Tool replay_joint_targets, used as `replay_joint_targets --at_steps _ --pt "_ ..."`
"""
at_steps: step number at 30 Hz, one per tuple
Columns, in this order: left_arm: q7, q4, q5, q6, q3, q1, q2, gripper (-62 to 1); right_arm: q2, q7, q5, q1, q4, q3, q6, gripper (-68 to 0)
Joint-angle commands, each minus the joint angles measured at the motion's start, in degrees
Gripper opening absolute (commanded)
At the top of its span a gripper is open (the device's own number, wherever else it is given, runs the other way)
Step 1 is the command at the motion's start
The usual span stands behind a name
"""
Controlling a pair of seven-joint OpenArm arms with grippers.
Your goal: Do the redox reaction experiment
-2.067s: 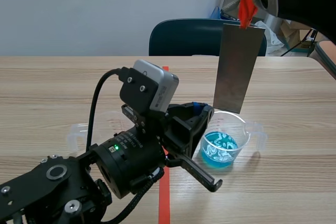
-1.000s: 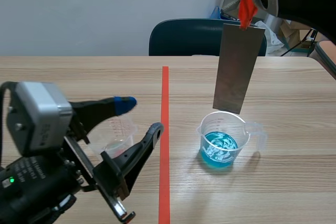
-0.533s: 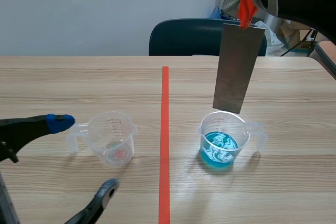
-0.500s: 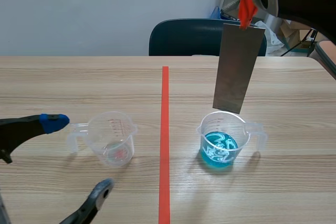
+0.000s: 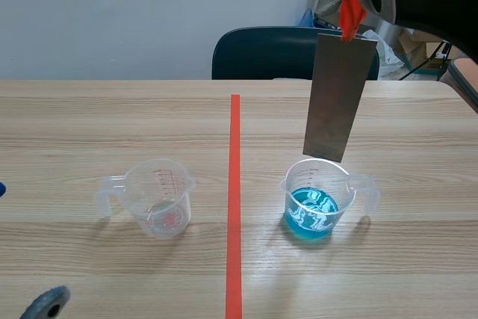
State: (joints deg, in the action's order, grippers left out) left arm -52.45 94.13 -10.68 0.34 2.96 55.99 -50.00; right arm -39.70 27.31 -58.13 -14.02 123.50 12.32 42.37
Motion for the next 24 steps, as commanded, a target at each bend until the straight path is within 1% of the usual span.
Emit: replay_joint_targets --at_steps 1,3,6,10,14,24 --pt "-2.3 0.8 -0.2 0.0 -0.4 1.5 0.3 1.4 -0.9 -0.9 -0.7 0.4 0.6 0.5 0.4 -66.9" --pt "-4.1 0.8 0.1 0.0 -1.4 3.5 0.3 1.4 -0.9 -0.9 -0.7 0.4 0.6 0.5 0.4 -66.9" --pt "-6.3 0.8 2.2 0.0 -2.4 6.4 0.3 1.4 -0.9 -0.9 -0.7 0.4 0.6 0.5 0.4 -66.9" --pt "-8.7 0.8 3.1 0.0 -2.4 9.2 0.3 1.4 -0.9 -0.9 -0.7 0.4 0.6 0.5 0.4 -66.9" --pt "-9.1 0.8 3.8 -0.1 -2.3 10.1 0.5 1.4 -0.9 -1.1 -0.7 0.4 0.6 0.5 0.4 -66.9" --pt "-9.3 0.8 4.2 0.0 -2.3 10.0 0.4 1.4 -0.9 -1.1 -0.7 0.4 0.6 0.5 0.4 -66.9"
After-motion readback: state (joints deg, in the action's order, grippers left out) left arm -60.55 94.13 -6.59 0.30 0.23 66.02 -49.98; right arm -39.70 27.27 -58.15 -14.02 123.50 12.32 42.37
